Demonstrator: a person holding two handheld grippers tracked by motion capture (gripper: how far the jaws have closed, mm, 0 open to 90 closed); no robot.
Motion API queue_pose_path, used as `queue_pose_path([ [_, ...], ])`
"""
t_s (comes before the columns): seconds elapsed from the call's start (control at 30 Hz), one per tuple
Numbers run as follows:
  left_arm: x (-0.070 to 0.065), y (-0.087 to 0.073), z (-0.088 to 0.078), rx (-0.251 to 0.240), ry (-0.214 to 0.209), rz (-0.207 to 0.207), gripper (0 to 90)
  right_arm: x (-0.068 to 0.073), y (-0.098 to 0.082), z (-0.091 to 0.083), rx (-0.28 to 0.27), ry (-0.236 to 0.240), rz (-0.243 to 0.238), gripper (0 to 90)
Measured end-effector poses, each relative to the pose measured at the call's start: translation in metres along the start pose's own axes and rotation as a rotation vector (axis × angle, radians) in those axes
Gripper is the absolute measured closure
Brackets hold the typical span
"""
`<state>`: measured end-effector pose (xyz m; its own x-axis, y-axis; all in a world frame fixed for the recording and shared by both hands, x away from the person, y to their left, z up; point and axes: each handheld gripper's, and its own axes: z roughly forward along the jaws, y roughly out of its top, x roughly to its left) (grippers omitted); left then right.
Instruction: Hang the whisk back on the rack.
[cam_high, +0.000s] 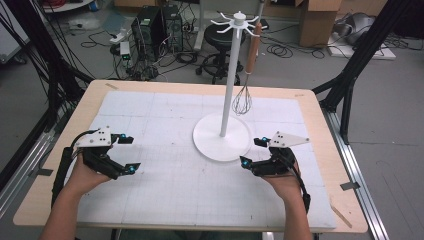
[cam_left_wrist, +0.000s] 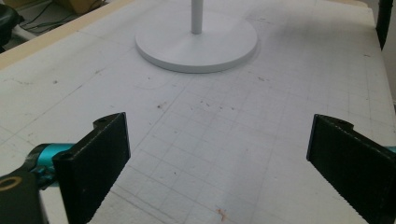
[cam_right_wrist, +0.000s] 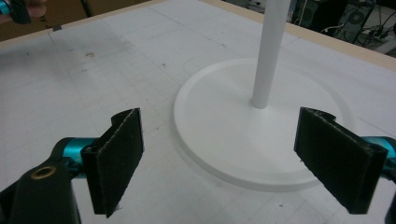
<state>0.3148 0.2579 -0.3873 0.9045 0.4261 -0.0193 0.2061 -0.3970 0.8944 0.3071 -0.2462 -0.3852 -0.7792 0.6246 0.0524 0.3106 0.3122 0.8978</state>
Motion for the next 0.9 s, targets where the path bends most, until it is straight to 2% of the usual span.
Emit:
queue_pose_path([
  [0.17, -0.001, 0.0005, 0.0016, -0.01, -0.009, 0.0, 6.7, 0.0012, -0.0013, 0.0014, 0.018, 0.003, 0.003, 14.0],
  [0.37, -0.0022, 0.0006, 0.0018, -0.014, -0.014, 0.0, 6.7, 0.0004, -0.0015, 0.0002, 0.015, -0.006, 0.009, 14.0],
  [0.9, -0.002, 0.0001, 0.0029, 0.001, -0.013, 0.005, 6.7, -0.0005, -0.0016, -0.0004, 0.014, -0.004, 0.011, 14.0],
])
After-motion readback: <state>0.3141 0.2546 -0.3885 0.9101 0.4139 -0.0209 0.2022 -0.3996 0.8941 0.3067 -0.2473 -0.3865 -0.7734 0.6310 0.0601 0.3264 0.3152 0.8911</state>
